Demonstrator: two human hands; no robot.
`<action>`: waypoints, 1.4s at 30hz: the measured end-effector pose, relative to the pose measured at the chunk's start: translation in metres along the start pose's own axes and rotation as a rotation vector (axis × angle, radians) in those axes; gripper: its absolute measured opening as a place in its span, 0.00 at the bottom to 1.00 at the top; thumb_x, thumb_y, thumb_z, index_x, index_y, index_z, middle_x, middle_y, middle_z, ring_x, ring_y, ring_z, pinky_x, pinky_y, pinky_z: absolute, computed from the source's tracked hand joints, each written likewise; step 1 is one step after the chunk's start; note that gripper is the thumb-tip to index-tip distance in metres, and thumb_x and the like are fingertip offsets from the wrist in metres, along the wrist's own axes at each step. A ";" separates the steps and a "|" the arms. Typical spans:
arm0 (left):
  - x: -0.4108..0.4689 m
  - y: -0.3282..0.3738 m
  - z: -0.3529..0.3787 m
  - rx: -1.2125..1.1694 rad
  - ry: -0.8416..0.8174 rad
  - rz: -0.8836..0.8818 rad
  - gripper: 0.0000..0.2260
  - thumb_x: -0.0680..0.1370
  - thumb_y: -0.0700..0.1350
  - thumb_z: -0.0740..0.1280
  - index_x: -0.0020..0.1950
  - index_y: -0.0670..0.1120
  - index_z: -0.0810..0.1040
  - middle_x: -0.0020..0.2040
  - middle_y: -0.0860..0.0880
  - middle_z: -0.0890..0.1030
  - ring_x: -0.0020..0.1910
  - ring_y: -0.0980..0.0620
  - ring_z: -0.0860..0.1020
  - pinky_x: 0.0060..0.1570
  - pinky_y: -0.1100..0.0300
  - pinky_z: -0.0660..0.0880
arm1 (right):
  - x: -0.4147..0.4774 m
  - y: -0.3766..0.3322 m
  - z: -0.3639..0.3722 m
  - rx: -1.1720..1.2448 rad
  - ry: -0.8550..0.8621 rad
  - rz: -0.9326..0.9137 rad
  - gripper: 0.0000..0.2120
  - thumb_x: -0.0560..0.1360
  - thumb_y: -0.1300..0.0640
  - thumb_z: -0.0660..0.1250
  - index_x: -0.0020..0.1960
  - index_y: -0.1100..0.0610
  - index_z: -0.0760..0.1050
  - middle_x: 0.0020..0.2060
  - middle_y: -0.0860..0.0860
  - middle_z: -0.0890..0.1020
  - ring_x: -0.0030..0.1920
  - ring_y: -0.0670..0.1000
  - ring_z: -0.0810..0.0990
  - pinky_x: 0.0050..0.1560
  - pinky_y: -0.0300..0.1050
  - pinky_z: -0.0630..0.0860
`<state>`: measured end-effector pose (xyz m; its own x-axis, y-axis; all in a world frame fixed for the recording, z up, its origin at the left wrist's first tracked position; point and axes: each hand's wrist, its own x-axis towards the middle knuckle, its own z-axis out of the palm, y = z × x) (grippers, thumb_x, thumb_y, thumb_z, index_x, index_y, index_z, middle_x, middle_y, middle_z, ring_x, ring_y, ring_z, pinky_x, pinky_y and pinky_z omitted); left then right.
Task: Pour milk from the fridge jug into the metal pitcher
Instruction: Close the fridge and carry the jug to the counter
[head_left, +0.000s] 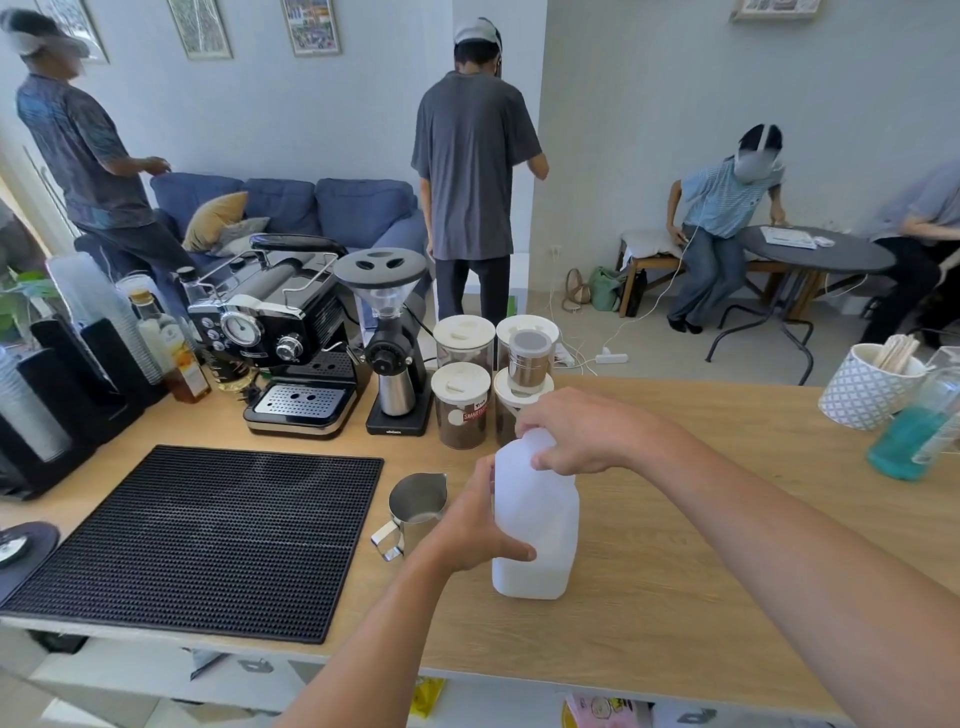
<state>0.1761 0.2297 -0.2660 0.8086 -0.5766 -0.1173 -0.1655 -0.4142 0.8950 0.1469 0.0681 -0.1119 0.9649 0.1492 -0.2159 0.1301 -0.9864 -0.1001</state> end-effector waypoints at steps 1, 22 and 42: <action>0.001 0.000 0.000 -0.002 0.000 0.001 0.47 0.63 0.42 0.82 0.72 0.59 0.57 0.62 0.64 0.67 0.65 0.60 0.68 0.50 0.65 0.72 | 0.000 -0.001 -0.002 0.006 -0.007 -0.011 0.15 0.74 0.49 0.68 0.60 0.48 0.75 0.55 0.50 0.78 0.50 0.53 0.77 0.45 0.52 0.77; -0.001 0.001 -0.002 -0.004 -0.007 0.003 0.48 0.63 0.42 0.82 0.73 0.60 0.57 0.61 0.66 0.67 0.63 0.66 0.67 0.49 0.67 0.71 | 0.003 0.000 -0.016 0.041 0.060 -0.090 0.18 0.73 0.59 0.65 0.60 0.43 0.77 0.54 0.47 0.71 0.54 0.53 0.75 0.52 0.53 0.77; 0.005 0.001 0.000 0.047 0.010 -0.043 0.48 0.62 0.44 0.82 0.73 0.60 0.57 0.62 0.66 0.67 0.63 0.60 0.69 0.55 0.59 0.75 | -0.033 0.118 0.236 0.585 0.329 0.534 0.09 0.71 0.52 0.73 0.49 0.50 0.77 0.51 0.51 0.83 0.52 0.55 0.79 0.45 0.48 0.74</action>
<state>0.1796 0.2263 -0.2656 0.8212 -0.5503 -0.1510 -0.1561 -0.4712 0.8681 0.0765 -0.0374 -0.3461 0.8920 -0.4422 -0.0934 -0.4121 -0.7109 -0.5699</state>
